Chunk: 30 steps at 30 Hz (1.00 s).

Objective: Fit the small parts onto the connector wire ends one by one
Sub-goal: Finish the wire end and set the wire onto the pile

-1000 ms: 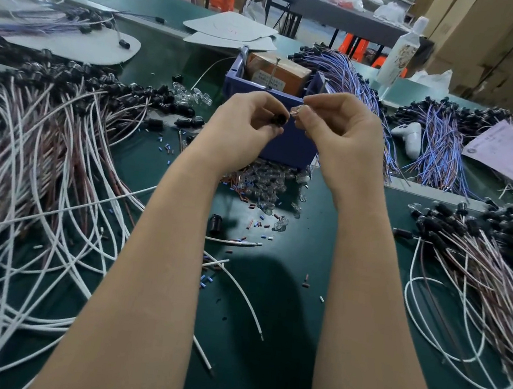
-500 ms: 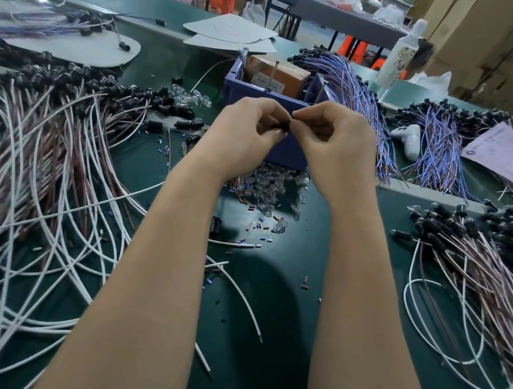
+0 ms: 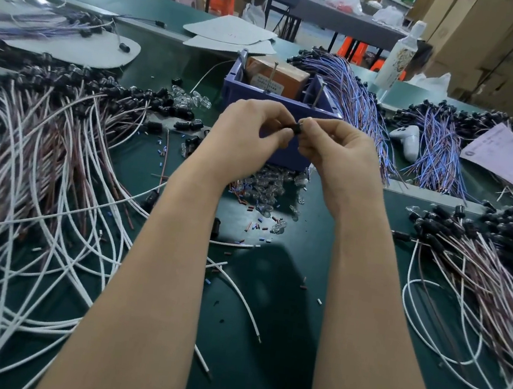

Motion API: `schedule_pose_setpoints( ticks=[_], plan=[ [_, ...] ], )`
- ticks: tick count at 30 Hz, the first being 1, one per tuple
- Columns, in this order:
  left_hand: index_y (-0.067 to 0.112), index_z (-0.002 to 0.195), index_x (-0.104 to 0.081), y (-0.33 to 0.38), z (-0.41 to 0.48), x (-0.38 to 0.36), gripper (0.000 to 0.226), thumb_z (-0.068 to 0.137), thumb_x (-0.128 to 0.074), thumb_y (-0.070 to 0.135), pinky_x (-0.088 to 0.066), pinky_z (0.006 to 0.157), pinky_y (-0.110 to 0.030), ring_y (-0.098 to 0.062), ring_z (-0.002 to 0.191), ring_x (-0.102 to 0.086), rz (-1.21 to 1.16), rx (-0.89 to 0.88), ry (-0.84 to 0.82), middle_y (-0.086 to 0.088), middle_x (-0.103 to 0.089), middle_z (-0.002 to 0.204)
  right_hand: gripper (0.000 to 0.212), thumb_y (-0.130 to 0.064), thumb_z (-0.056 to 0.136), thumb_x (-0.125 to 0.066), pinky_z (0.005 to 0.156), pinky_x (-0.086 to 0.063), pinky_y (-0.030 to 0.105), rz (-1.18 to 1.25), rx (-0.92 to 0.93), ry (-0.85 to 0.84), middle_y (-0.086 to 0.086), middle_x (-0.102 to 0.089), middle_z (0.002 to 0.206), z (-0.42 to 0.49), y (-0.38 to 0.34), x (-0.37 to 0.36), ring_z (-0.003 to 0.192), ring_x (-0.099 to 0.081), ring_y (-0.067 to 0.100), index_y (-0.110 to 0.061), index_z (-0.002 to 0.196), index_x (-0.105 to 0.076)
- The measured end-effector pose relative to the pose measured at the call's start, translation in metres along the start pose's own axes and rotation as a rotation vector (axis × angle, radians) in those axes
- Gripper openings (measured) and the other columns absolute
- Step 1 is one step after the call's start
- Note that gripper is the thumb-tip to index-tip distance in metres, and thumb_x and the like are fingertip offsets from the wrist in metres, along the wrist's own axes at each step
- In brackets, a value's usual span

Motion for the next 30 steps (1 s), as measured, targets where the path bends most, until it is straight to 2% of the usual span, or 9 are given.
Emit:
schedule_pose_setpoints(
  ticks=[2, 6, 9, 12, 18, 20, 27, 30],
  plan=[
    [0.016, 0.101, -0.069, -0.001, 0.000, -0.001, 0.014, 0.092, -0.059, 0.015, -0.045, 0.081, -0.019, -0.012, 0.087, -0.064, 0.030, 0.002, -0.003, 0.002, -0.070, 0.084, 0.014, -0.007, 0.089, -0.064, 0.066, -0.050, 0.022, 0.003, -0.013, -0.006, 0.002, -0.063, 0.066, -0.001, 0.003, -0.002, 0.063, -0.057, 0.012, -0.012, 0.075, -0.065],
    [0.015, 0.102, -0.070, -0.003, 0.000, -0.001, 0.015, 0.092, -0.059, 0.017, -0.047, 0.084, -0.026, -0.015, 0.089, -0.064, 0.054, 0.014, 0.006, -0.002, -0.071, 0.088, 0.015, -0.007, 0.089, -0.063, 0.066, -0.049, 0.021, 0.052, -0.034, -0.011, 0.002, -0.062, 0.066, -0.001, 0.007, -0.006, 0.063, -0.057, 0.011, -0.012, 0.075, -0.064],
    [0.018, 0.101, -0.070, -0.002, 0.001, -0.002, 0.014, 0.092, -0.059, 0.020, -0.048, 0.086, -0.028, -0.013, 0.089, -0.064, 0.010, 0.035, 0.012, 0.001, -0.071, 0.086, 0.013, -0.007, 0.091, -0.060, 0.064, -0.050, 0.018, 0.179, -0.088, -0.016, 0.004, -0.064, 0.070, 0.000, 0.008, -0.004, 0.065, -0.059, 0.010, -0.009, 0.079, -0.066],
    [0.021, 0.102, -0.069, -0.004, 0.002, -0.006, 0.014, 0.092, -0.059, 0.022, -0.049, 0.090, -0.032, -0.011, 0.091, -0.064, -0.011, 0.075, -0.018, 0.005, -0.071, 0.086, 0.022, -0.009, 0.095, -0.054, 0.063, -0.052, 0.017, 0.236, -0.136, -0.020, 0.005, -0.065, 0.068, 0.000, 0.011, -0.003, 0.061, -0.061, 0.009, -0.007, 0.078, -0.066],
    [0.017, 0.106, -0.069, -0.009, 0.003, -0.010, 0.018, 0.092, -0.059, 0.022, -0.049, 0.093, -0.034, -0.011, 0.095, -0.064, -0.017, 0.110, -0.038, 0.003, -0.071, 0.096, 0.012, -0.009, 0.091, -0.062, 0.062, -0.050, 0.016, 0.099, -0.087, -0.062, 0.000, -0.069, 0.066, 0.000, 0.014, -0.004, 0.060, -0.066, 0.007, -0.008, 0.081, -0.068],
    [0.015, 0.104, -0.069, -0.009, 0.003, -0.011, 0.016, 0.092, -0.060, 0.021, -0.050, 0.092, -0.033, -0.011, 0.092, -0.065, -0.054, 0.110, -0.049, 0.002, -0.072, 0.093, 0.013, -0.009, 0.091, -0.061, 0.061, -0.050, 0.016, 0.102, -0.077, -0.053, 0.000, -0.069, 0.065, 0.001, 0.015, -0.003, 0.059, -0.065, 0.007, -0.007, 0.080, -0.067],
    [0.019, 0.094, -0.065, -0.010, 0.001, -0.010, 0.006, 0.092, -0.060, 0.021, -0.052, 0.089, -0.033, -0.008, 0.086, -0.066, -0.088, 0.056, -0.100, 0.008, -0.069, 0.082, 0.021, -0.006, 0.094, -0.053, 0.059, -0.052, 0.015, 0.389, -0.275, -0.139, 0.000, -0.067, 0.059, 0.001, 0.021, 0.003, 0.055, -0.062, 0.007, -0.005, 0.077, -0.064],
    [0.018, 0.093, -0.065, -0.012, 0.001, -0.014, 0.006, 0.092, -0.059, 0.020, -0.051, 0.091, -0.038, -0.013, 0.088, -0.066, -0.077, 0.077, -0.111, 0.004, -0.070, 0.084, 0.022, -0.005, 0.094, -0.053, 0.057, -0.052, 0.014, 0.393, -0.292, -0.123, 0.000, -0.066, 0.057, 0.001, 0.025, 0.000, 0.052, -0.062, 0.006, -0.006, 0.075, -0.063]
  ],
)
Point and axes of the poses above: each hand's wrist, its own z-axis towards the middle knuckle, its own x-axis out of the back of the hand, y = z × x, the point moved 2 cm from there along z, towards the middle knuckle
